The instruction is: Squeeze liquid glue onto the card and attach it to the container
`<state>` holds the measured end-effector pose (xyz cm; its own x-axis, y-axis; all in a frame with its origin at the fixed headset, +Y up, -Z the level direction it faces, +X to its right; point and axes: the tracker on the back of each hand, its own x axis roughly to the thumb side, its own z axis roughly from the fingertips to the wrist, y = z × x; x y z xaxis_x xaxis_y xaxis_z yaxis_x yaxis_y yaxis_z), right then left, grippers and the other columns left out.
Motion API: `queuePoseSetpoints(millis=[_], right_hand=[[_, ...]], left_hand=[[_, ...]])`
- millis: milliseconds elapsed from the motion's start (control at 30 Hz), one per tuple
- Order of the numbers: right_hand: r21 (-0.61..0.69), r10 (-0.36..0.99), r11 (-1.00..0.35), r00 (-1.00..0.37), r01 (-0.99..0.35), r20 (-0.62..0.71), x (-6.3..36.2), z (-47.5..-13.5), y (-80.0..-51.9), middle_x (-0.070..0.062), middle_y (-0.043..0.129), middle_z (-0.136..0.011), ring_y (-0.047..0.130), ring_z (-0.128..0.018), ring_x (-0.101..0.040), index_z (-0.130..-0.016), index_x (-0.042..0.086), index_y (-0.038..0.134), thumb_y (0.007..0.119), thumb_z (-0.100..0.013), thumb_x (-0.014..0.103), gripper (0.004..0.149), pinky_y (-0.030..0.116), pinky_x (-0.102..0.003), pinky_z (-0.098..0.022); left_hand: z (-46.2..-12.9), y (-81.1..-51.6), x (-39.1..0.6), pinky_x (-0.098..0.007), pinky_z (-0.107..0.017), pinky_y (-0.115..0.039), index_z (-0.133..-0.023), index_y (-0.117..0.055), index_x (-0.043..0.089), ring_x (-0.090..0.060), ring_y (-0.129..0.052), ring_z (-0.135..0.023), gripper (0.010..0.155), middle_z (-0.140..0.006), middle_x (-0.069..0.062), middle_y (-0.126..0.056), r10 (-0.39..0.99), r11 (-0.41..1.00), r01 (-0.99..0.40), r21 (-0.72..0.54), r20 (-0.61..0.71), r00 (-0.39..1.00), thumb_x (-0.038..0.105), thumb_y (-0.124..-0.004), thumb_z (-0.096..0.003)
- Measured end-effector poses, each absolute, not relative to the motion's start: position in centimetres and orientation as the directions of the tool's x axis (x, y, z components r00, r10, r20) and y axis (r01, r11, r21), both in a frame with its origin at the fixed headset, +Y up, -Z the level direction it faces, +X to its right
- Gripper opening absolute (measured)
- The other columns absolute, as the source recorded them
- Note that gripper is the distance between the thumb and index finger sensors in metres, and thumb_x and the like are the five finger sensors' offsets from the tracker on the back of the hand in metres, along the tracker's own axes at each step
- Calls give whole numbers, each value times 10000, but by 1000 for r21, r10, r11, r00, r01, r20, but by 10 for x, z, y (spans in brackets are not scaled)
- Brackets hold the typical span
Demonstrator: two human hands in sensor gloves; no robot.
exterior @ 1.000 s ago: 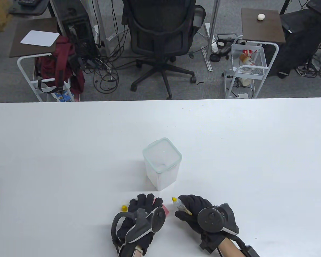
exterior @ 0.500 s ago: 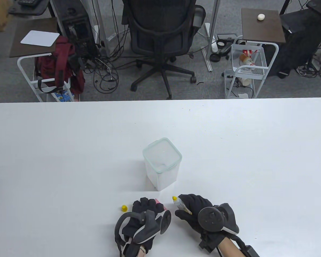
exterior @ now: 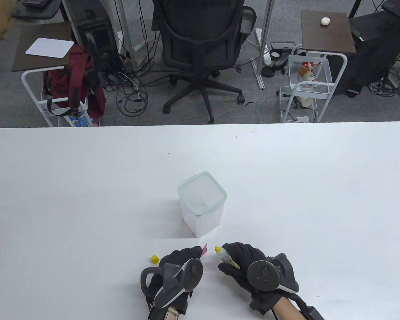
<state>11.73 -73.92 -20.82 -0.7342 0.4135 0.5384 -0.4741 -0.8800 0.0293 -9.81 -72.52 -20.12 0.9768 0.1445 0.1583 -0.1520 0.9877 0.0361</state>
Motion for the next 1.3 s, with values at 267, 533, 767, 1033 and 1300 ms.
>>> queuePoseSetpoints(millis=[267, 533, 767, 1033, 1300], right_hand=[[14, 343, -913, -745, -409, 572, 113, -203, -736, -122, 833, -841, 928, -656, -337, -962, 126, 655, 701, -568, 476, 529, 798, -467, -514], [-15, 275, -935, -753, -354, 598, 109, -198, -733, -96, 860, -767, 933, -593, -303, -971, 144, 714, 670, -577, 509, 538, 799, -463, -486], [-77, 195, -950, -767, -303, 611, 102, -192, -730, -75, 873, -725, 938, -557, -283, -984, 143, 731, 640, -591, 514, 549, 805, -457, -466], [-112, 164, -951, -779, -287, 605, 98, -190, -729, -100, 863, -780, 941, -607, -320, -978, 119, 726, 647, -592, 489, 541, 809, -465, -481], [-144, 124, -956, -799, -255, 589, 96, -188, -727, -106, 873, -770, 952, -528, -288, -979, 118, 724, 669, -582, 480, 540, 825, -399, -404]], left_hand=[[-205, -724, -123, -347, -541, -841, -859, -786, 338, -153, -1049, -658, 429, -715, 110, -980, 473, 881, -473, -30, 116, 873, 436, -742, -444], [-207, -728, -145, -362, -532, -833, -863, -792, 312, -181, -1043, -653, 429, -715, 76, -981, 727, 687, -723, -70, 75, 683, 422, -747, -451], [-208, -731, -147, -362, -531, -833, -863, -794, 312, -181, -1043, -652, 427, -715, 75, -982, 742, 670, -736, -95, 75, 666, 424, -746, -454], [-208, -732, -146, -363, -535, -831, -864, -796, 310, -183, -1042, -655, 428, -718, 78, -981, 725, 688, -716, -117, 84, 684, 423, -746, -454], [-208, -733, -145, -365, -535, -829, -864, -796, 310, -186, -1041, -656, 427, -719, 76, -981, 723, 690, -714, -120, 81, 686, 422, -746, -455]])
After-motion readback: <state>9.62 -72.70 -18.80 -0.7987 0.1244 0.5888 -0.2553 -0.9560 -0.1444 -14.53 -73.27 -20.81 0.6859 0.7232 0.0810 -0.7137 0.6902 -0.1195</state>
